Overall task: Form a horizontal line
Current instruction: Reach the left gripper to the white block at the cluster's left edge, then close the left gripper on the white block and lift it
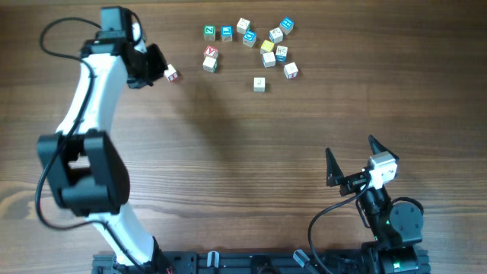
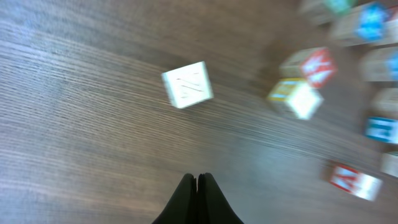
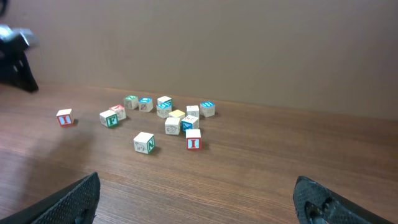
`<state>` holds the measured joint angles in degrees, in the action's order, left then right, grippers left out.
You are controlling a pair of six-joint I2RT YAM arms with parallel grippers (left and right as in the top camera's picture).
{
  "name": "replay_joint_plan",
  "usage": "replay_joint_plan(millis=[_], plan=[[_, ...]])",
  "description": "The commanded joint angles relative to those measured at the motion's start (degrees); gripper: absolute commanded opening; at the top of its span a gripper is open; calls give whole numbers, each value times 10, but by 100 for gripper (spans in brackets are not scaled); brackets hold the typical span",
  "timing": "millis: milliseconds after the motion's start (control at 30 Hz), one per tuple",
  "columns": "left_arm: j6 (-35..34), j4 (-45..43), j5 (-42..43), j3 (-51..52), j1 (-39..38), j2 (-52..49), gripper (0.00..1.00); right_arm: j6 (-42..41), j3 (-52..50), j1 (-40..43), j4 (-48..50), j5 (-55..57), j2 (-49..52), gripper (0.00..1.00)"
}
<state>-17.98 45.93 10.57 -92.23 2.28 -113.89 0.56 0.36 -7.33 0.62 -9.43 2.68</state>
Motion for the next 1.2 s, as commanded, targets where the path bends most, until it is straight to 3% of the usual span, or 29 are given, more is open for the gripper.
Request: replay_joint_plan(millis=[0,67,100,133,300,333,567,733,833,1000,1167], plan=[[-7,-27,-87,-10,-16,-37,4,5,0,3,1,-8,-2,100],[-7,-54,-118,-10,-24,-47,8,5,0,3,1,-8,-2,100],[-7,-67,-134,-10,-26,-50,15,5,0,3,1,-8,-2,100],[-7,-82,-144,-10,-27,-54,32,5,0,3,1,-8,-2,100],[-7,-114,-143,-7,-30,-85,62,5,0,3,1,-8,-2,100],[-7,-120,-143,-6,-31,-93,63,5,0,3,1,-8,-2,100],[-7,-177,-140,-6,-37,-125,61,5,0,3,1,-8,-2,100],[-5,-169,-132,-6,-37,-125,48,5,0,3,1,-8,-2,100],[-5,-166,-129,-5,-38,-125,54,5,0,3,1,-8,-2,100],[-5,-166,-126,5,-44,-125,41,5,0,3,1,-8,-2,100],[-5,-158,-126,5,-44,-125,45,5,0,3,1,-8,-2,100]])
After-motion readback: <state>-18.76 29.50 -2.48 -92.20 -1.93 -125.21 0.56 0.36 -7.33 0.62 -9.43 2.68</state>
